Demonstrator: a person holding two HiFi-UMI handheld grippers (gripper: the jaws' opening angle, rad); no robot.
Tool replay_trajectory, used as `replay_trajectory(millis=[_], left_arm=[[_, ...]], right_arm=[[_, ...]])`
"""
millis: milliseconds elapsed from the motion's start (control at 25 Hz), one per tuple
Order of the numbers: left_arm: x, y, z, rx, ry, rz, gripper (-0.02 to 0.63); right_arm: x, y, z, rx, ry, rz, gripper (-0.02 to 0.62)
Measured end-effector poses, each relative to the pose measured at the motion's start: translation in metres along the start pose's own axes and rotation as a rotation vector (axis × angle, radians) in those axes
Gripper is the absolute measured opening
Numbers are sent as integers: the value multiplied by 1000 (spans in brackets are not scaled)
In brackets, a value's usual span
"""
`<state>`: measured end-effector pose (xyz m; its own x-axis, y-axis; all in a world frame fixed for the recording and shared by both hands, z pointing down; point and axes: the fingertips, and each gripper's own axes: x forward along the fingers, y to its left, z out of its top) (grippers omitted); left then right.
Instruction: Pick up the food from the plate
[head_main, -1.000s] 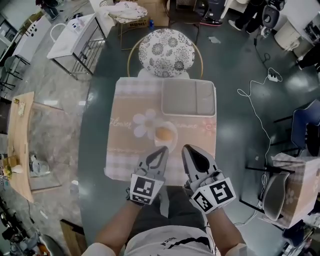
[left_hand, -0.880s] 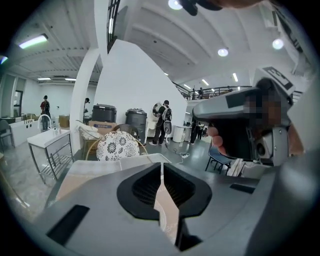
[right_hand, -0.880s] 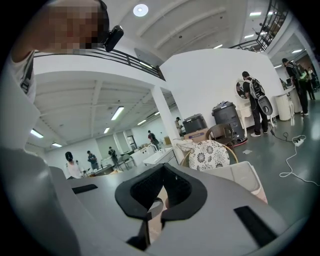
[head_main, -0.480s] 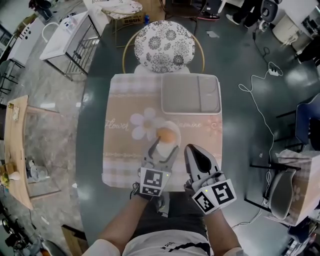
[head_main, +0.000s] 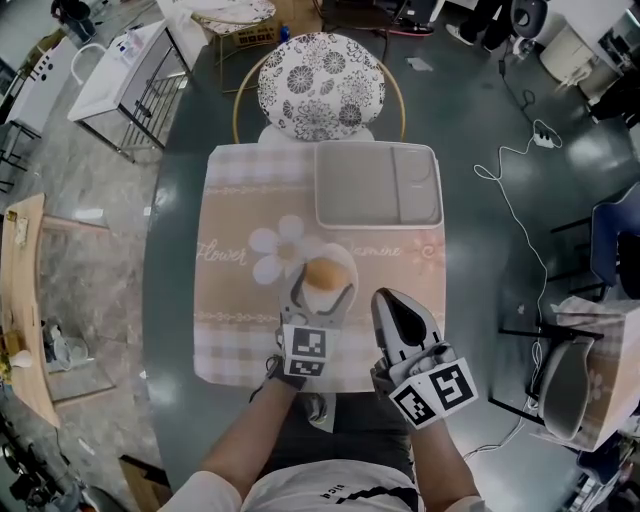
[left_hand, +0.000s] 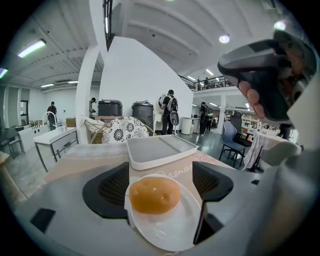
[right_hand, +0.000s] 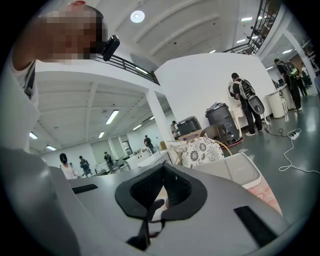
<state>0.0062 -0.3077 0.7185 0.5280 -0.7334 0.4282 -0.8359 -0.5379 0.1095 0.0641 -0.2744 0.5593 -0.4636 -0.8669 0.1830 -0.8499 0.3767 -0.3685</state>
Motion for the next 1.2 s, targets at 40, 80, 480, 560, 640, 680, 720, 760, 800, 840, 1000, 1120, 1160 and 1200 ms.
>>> replay_trajectory(millis=[40,80,480,560,640,680,720,760,800,840,1000,1120,1160,1200], left_arm=[[3,0,-3,0,-2,7,375],[6,0,-5,0,-4,11,384],[34,6,-31,24,41,27,434],[40,5,-36,34,57,23,441],[44,6,-41,35,70,30,443],[46,7,-43,33,76,35,443],[47,8,-45,31,78,38,443],[48,9,-45,32,79,39,443],[49,9,-46,34,78,37,443],[49,9,-46,34,78,35,442],[42,12,-39,18,74,36,442],[30,12,-24,9,68,29,442],[23,11,-18,7,65,24,442],[16,9,-13,5,63,19,442]], right_arm=[[0,-2,-2,0,-1,-2,14],[0,-3,-3,0,-1,-3,14],[8,-10,-25,-11,11,33,14],[8,-11,-25,-17,11,37,14],[8,-13,-25,-21,12,36,14],[7,-14,-26,-22,13,34,14],[7,-15,-27,-24,14,33,14],[6,-16,-28,-25,16,31,14],[6,-18,-29,-26,18,29,14],[5,-19,-29,-26,20,28,14],[2,-20,-25,-28,20,25,14],[2,-18,-19,-23,25,22,14],[2,-16,-17,-19,30,22,14],[1,-12,-15,-13,36,23,14]])
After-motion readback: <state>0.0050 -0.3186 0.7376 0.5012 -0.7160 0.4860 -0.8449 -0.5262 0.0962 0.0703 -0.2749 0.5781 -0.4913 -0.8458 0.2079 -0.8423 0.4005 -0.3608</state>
